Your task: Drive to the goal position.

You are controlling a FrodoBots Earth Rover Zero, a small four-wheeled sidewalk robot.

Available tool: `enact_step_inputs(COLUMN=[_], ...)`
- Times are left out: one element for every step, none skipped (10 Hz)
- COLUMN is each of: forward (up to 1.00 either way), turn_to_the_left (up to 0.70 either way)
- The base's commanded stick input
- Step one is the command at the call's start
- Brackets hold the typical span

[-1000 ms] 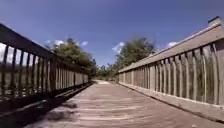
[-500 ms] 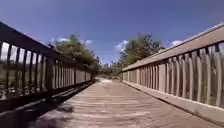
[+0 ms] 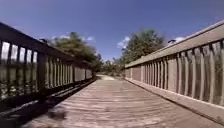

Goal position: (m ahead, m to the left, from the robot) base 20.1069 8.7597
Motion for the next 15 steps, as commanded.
enact_step_inputs(forward=[0.7, 0.7, 0.7, 0.7, 0.7, 0.7, 0.7, 0.7, 0.7, 0.7, 0.7, 0.7, 0.7, 0.7, 0.7], turn_to_the_left=[0.0, 0.0, 0.0, 0.0, 0.0, 0.0, 0.0, 0.0, 0.0, 0.0, 0.0, 0.0, 0.0, 0.0, 0.0])
